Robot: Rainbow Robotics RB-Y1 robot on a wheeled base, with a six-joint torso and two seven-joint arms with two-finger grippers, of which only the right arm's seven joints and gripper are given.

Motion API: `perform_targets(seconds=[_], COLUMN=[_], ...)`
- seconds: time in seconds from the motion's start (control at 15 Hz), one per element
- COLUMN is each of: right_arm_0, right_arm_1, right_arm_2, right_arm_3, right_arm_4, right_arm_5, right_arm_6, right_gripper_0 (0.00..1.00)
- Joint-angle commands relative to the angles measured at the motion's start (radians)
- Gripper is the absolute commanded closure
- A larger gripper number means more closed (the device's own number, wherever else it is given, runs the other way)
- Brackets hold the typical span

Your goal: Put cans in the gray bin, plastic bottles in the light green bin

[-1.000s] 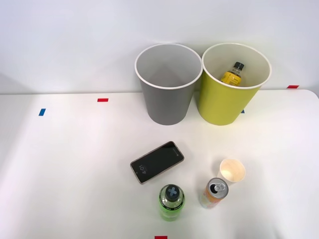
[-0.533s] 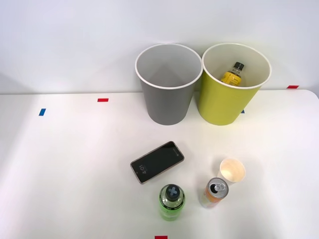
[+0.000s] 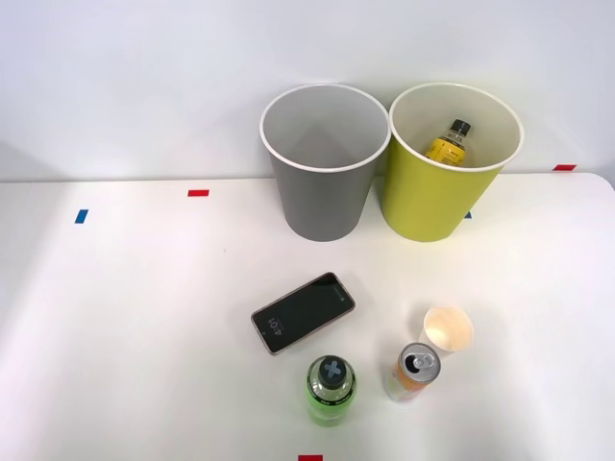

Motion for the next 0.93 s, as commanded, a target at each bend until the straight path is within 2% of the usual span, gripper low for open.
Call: perform_targets(seconds=[0.07, 0.93], right_arm_0=[0.0, 0.0], right_arm_1=[0.0, 0.0], right_arm_2=[0.0, 0.0], right_arm_3=[0.0, 0.0], right_arm_4=[0.0, 0.0], right_arm_5=[0.0, 0.0], right_arm_6=[0.0, 0.0], right_gripper_0=[0.0, 0.0])
